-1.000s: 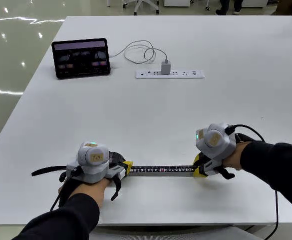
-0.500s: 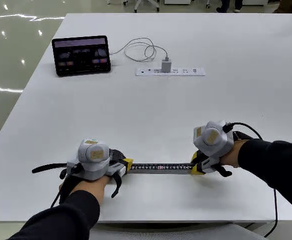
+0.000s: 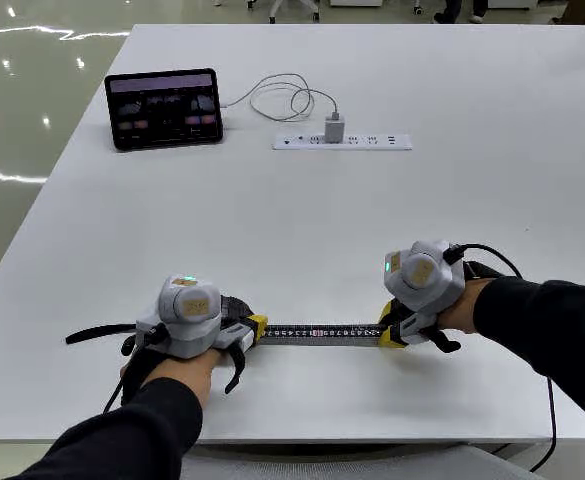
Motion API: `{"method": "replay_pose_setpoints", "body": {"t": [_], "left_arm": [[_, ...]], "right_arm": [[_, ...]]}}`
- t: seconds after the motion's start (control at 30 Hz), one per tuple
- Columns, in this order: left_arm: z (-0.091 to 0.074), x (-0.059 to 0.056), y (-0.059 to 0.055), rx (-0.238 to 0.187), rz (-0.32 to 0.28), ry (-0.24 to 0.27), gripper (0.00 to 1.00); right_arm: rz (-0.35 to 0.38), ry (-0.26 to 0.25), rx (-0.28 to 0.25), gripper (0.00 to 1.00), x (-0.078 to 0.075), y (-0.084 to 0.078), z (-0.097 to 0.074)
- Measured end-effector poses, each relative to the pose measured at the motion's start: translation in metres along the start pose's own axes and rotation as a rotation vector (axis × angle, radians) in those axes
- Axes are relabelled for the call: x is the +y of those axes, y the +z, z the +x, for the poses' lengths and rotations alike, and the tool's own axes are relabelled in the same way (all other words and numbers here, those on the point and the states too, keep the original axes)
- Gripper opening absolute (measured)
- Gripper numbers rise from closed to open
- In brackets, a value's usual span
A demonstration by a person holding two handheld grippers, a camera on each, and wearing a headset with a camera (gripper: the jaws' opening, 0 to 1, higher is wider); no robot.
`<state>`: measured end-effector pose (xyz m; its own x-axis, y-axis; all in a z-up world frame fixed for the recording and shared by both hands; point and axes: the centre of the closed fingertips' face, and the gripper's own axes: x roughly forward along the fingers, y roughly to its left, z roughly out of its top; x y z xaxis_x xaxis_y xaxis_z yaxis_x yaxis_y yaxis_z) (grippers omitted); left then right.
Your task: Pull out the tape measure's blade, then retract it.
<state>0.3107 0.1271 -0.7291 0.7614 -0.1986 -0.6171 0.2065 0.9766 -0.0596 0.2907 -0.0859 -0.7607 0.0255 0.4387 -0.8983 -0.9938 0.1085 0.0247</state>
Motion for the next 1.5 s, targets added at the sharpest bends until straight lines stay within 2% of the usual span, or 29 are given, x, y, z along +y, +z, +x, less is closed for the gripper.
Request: {"method": "replay_pose_setpoints", "body": {"t": [0.9,1.03,1.5], "left_arm": [[0.000,0.000,0.000,-0.002,0.002,-0.009,0.64],[0.000,0.000,0.000,-0.001,0.003,-0.010,0.64],[0.000,0.000,0.000,-0.002,0.004,-0.016,0.64]], "right_arm": [[-0.003,-0.002,-0.012,0.11,0.003,0.014,0.007],[0.013,-0.005,-0.021,0.11,0.002,0.018,0.010],[-0.010,0.006,-0.045,0.10,0.005,0.027,0.014]]}}
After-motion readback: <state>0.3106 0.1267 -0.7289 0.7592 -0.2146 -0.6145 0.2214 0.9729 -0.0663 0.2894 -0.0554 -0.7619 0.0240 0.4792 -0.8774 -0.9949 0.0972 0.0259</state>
